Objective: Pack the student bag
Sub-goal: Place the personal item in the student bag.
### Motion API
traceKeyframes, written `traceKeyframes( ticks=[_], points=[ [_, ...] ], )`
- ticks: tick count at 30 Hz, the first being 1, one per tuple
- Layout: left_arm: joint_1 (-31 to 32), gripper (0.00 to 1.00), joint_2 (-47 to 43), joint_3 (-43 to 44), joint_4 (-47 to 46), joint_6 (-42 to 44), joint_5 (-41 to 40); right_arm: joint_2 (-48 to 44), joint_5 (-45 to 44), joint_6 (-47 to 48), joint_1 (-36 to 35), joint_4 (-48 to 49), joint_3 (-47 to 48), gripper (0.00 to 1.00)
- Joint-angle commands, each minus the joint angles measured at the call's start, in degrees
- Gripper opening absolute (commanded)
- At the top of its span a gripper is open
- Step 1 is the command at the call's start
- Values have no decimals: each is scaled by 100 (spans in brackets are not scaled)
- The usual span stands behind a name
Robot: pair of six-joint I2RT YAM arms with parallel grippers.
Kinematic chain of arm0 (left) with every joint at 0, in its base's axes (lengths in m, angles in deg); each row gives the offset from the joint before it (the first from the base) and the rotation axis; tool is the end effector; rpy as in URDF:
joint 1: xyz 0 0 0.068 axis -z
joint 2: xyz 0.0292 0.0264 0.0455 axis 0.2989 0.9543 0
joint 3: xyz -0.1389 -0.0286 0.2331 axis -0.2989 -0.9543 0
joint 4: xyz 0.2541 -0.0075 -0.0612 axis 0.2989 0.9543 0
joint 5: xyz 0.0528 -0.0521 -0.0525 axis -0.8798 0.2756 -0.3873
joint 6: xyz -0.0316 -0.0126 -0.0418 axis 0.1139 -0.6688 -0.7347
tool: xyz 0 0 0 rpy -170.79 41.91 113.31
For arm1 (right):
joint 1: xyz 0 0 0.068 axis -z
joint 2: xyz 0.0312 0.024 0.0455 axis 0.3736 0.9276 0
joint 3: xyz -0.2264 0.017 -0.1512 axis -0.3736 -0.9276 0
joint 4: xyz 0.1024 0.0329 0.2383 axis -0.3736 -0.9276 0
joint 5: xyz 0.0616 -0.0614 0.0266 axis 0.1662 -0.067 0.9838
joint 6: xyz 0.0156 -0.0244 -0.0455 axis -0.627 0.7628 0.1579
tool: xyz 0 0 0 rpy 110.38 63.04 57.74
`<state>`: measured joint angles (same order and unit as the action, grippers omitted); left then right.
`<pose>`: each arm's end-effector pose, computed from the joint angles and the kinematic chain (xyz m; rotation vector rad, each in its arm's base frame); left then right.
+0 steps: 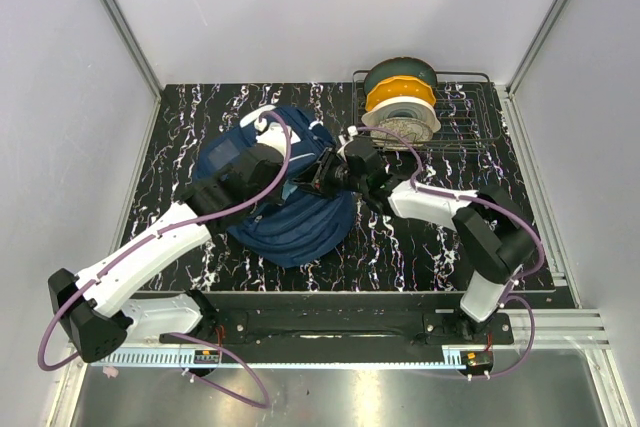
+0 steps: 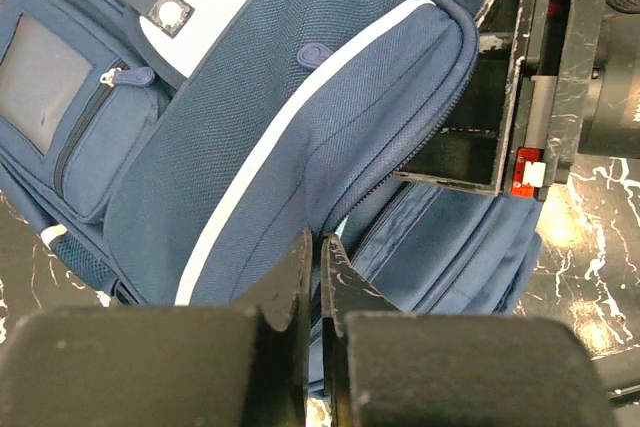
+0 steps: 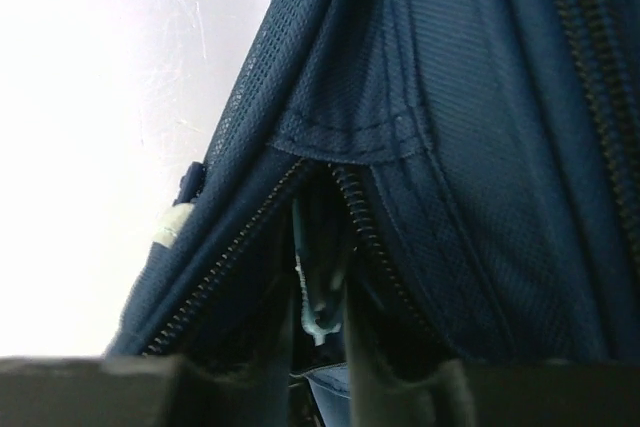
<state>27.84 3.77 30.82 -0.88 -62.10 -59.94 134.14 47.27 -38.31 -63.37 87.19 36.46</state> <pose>0.1787 -0.1607 0.3434 0.3308 2.1736 -0.1589 0.2831 0.2653 0.2220 0.2794 2.2564 1.4938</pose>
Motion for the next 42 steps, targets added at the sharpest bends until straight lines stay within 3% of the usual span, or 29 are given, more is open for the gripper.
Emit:
traceKeyframes(
  ticks=[1,4,7,17,19,20,21,23,24,25,30,38,42],
  points=[
    [47,0,-151,512,-436,-223,-88,66,-303,193,-93,501,151,40],
    [47,0,-116,521,-409,-232,-88,-268,-391,421,-111,616,-183,52],
    [47,0,-46,477,-427,-276,-88,-689,-557,641,-111,414,-429,56],
    [47,0,7,346,-471,-364,-18,-2061,-1313,835,-111,-333,-1246,57],
    [38,13,-19,267,-462,-408,26,-2412,-1480,844,-111,-604,-1456,57],
    [38,27,-36,144,-453,-451,61,-2527,-1524,861,-111,-675,-1527,57],
    [38,51,-89,82,-436,-495,114,-2633,-1551,887,-111,-728,-1580,56],
    [30,67,-185,-137,-436,-679,158,-2870,-1473,975,-111,-895,-1695,56],
    [29,81,-325,-216,-436,-759,158,-2941,-1411,1036,-120,-931,-1730,56],
    [21,85,-405,-374,-436,-933,158,-3002,-1358,1159,-128,-1001,-1739,56],
    [-277,98,-1019,-919,-322,-1690,149,-2933,-1120,1634,-426,-1317,-1424,55],
    [-1603,99,-1881,-2290,-435,-2596,983,-2116,-1761,1924,-1305,-1582,-720,50],
    [-1895,99,-2198,-2677,-830,-2667,1598,-1615,-1798,2013,-1684,-1775,-324,50]
  ],
)
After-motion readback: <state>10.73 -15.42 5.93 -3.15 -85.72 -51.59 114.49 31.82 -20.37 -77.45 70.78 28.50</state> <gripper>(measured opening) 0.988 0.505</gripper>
